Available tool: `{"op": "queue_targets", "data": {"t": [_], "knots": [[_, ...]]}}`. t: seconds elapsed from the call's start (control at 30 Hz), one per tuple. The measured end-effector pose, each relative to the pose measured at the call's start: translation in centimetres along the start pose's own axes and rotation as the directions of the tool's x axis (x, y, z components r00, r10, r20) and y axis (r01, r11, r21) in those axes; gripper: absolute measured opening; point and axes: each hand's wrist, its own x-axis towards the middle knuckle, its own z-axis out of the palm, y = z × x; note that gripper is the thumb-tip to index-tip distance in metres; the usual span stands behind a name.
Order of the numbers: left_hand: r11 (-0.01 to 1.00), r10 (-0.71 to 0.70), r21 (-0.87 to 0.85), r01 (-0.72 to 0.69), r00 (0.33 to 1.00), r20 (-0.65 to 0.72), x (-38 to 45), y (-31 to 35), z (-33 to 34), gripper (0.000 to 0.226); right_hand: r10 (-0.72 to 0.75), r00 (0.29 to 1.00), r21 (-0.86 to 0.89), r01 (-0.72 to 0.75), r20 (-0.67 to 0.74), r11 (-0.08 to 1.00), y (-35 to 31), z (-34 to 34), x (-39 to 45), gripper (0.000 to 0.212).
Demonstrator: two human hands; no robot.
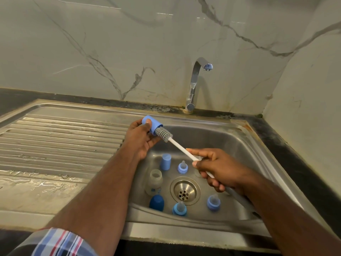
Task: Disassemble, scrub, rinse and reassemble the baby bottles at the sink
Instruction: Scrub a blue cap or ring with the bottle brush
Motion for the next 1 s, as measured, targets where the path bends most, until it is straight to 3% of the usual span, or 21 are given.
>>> {"op": "queue_targets", "data": {"t": [0.17, 0.37, 0.53, 0.67, 0.73, 0.83, 1.0], "knots": [[0.998, -0.056, 0.041, 0.055, 0.998, 0.017, -0.2, -0.2, 0.2, 0.025, -0.148, 0.965, -0.099, 0.129, -0.218, 0.987, 0.5, 0.1, 0.4, 0.044], [0.995, -0.099, -0.01, 0.102, 0.985, 0.142, -0.5, 0.1, 0.7, 0.023, -0.23, 0.945, -0.294, 0.157, -0.234, 0.943, 0.7, 1.3, 2.1, 0.047], [0.991, -0.128, 0.067, 0.117, 0.971, 0.2, -1.6, -0.2, 1.4, 0.017, -0.247, 0.921, -0.368, 0.126, -0.302, 0.921, 0.7, 0.8, 2.3, 0.048], [0.994, -0.113, 0.029, 0.11, 0.979, 0.167, -1.5, -0.1, 1.2, 0.031, -0.245, 0.941, -0.338, 0.158, -0.232, 0.928, 0.5, 1.2, 1.5, 0.048], [0.993, -0.115, 0.01, 0.115, 0.977, 0.181, -1.5, 0.0, 1.2, 0.032, -0.244, 0.933, -0.343, 0.146, -0.264, 0.928, 0.8, 1.1, 1.9, 0.048], [0.994, -0.105, 0.007, 0.106, 0.973, 0.208, -1.8, -0.1, 1.5, 0.027, -0.222, 0.919, -0.348, 0.102, -0.327, 0.932, 0.9, 0.6, 2.7, 0.049], [0.994, -0.101, -0.03, 0.109, 0.974, 0.201, -1.9, 0.0, 1.5, 0.013, -0.275, 0.927, -0.358, 0.174, -0.254, 0.917, 0.5, 0.9, 1.7, 0.048]]}}
